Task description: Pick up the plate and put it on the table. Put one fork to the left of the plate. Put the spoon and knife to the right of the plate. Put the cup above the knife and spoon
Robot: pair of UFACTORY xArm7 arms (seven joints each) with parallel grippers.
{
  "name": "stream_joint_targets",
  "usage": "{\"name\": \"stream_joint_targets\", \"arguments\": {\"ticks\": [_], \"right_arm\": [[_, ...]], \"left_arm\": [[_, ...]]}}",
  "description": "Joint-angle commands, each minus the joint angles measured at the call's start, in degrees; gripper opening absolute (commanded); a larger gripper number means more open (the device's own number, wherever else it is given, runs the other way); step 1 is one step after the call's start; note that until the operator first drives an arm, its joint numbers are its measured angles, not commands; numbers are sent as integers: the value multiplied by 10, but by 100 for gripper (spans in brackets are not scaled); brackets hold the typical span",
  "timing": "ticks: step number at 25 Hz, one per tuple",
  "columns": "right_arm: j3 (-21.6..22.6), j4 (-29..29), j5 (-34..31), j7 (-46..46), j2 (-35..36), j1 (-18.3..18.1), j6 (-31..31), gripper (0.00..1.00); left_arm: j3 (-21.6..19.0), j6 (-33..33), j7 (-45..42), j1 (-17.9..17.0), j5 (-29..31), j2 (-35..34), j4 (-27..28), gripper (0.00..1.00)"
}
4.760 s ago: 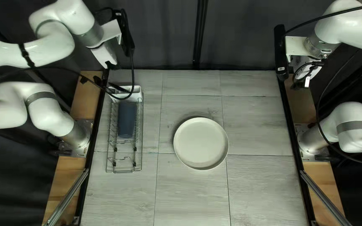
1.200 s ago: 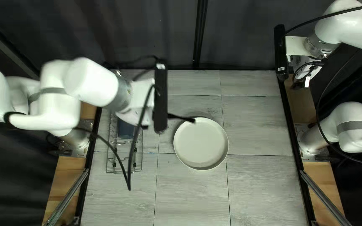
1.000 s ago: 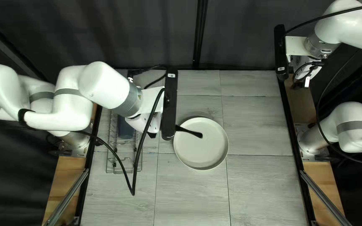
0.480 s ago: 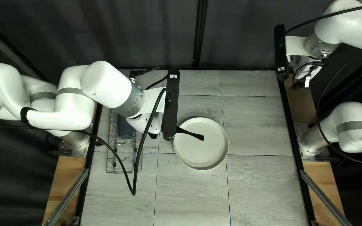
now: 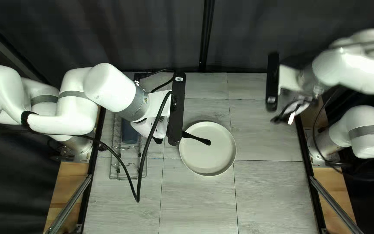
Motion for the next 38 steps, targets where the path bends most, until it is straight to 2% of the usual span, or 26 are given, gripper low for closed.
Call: {"name": "stream_joint_targets", "arguments": {"ticks": [1, 4, 10, 14, 21, 24, 38], "right_arm": [[15, 5, -4, 7, 11, 5, -2, 100], [61, 20, -10, 57, 51, 7, -27, 100], [109, -19, -37, 122, 46, -3, -111, 100], [132, -44, -70, 150, 92, -20, -236, 100], [149, -46, -107, 173, 165, -47, -378, 100], [164, -38, -132, 186, 194, -63, -411, 100], [200, 27, -221, 242, 288, -123, -485, 100]], "left_arm": [[0, 0, 0, 0, 0, 0, 0, 0], [0, 0, 0, 0, 0, 0, 0, 0], [0, 0, 0, 0, 0, 0, 0, 0], [0, 0, 0, 0, 0, 0, 0, 0], [0, 0, 0, 0, 0, 0, 0, 0], [0, 0, 0, 0, 0, 0, 0, 0], [0, 0, 0, 0, 0, 0, 0, 0]]}}
